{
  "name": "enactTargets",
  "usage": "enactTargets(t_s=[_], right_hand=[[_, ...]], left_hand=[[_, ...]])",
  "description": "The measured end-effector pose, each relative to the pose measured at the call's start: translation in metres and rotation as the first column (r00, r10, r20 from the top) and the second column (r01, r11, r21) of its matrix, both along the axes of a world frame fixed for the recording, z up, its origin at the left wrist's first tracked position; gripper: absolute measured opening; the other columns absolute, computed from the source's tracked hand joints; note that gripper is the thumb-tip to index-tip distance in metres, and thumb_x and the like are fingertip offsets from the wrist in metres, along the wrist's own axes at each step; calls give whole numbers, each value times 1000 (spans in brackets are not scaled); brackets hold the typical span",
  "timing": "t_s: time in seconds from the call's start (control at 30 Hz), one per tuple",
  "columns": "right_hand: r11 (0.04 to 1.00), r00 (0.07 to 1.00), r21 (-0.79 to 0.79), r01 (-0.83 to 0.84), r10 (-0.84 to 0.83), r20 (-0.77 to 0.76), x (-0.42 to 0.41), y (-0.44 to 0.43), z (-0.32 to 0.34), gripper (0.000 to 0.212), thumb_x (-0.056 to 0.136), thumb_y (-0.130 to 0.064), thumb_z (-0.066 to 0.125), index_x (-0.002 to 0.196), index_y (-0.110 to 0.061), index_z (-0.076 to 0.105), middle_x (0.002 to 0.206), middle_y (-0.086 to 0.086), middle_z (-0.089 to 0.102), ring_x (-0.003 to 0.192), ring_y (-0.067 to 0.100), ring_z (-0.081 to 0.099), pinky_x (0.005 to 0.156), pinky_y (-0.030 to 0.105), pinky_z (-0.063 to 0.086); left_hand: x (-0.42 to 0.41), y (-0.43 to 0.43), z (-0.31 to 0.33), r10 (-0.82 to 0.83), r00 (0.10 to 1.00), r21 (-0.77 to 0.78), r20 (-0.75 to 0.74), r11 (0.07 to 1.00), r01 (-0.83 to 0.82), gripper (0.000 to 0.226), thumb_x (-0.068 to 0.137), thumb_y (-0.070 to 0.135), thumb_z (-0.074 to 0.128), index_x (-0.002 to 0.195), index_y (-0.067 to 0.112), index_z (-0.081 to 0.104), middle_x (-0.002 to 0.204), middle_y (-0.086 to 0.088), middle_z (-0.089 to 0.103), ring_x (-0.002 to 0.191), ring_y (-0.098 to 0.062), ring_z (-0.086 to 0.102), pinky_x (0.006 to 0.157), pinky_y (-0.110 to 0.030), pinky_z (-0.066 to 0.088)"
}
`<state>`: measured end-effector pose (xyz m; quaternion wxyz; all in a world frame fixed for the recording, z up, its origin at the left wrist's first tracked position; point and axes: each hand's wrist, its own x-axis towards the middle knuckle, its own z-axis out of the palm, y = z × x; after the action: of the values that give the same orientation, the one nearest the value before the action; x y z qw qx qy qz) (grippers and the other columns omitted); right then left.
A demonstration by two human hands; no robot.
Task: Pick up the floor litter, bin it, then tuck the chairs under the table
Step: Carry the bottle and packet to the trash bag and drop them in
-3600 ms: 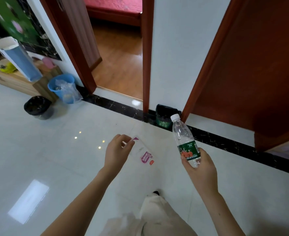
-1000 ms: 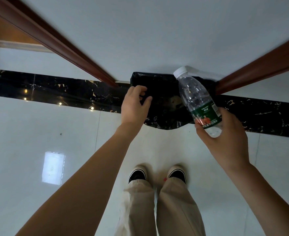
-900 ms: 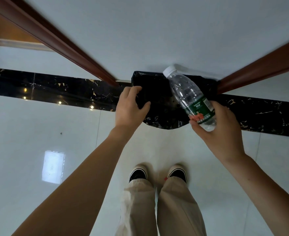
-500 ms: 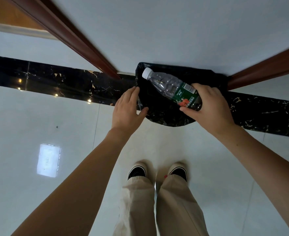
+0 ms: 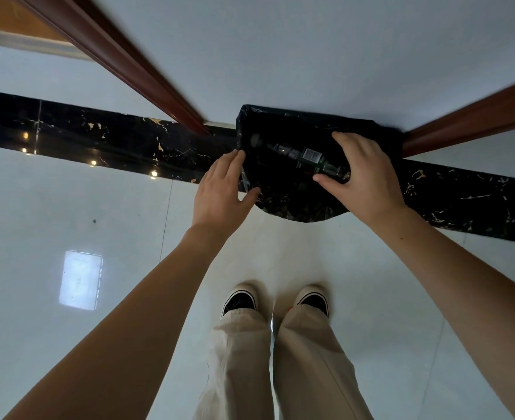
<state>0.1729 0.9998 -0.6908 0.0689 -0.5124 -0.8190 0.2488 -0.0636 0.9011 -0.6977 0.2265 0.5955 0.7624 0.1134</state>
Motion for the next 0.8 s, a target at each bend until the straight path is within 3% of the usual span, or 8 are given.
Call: enactTargets(t_s=[0.1,0.27,0.5,0.67,0.8], right_hand=[[999,999,46,27,-26,-23,4,-9,17,66,88,-47,60,135,-3,49,134,15,55,122,33,51,102,45,42],[990,995,102,93,-89,-37,11,-21,94,60,93,-42,58,134,0,51,132,18,57,123,34,51,103,45,42],[973,977,90,212,-213,-8,21,-49,297,57,96,-43,51,133,0,51,128,17,58,121,33,52,102,44,42],[935,947,149,322,-316,-61,26,-93,459,54,97,-42,47,134,-3,50,129,14,58,122,28,51,103,40,41],[897,924,226,381,-364,-113,28,-131,553,53,97,-44,44,131,-4,53,127,12,61,119,28,53,101,39,42]], left_hand=[[4,3,21,-33,999,13,-43,999,34,66,90,38,60,146,12,36,147,-4,42,137,-23,35,113,-42,30],[8,12,108,-109,992,53,-61,992,113,61,93,41,52,145,14,38,148,-4,42,139,-24,32,115,-41,25],[9,7,317,-198,979,103,-49,974,202,56,96,41,46,144,11,40,147,-6,43,139,-25,33,115,-41,26],[11,-16,479,-252,967,172,-35,952,254,55,98,42,37,143,12,40,146,-7,45,138,-25,35,113,-44,29],[11,-49,569,-318,947,237,-54,917,321,53,98,40,37,141,10,44,142,-8,48,135,-28,39,112,-41,31]])
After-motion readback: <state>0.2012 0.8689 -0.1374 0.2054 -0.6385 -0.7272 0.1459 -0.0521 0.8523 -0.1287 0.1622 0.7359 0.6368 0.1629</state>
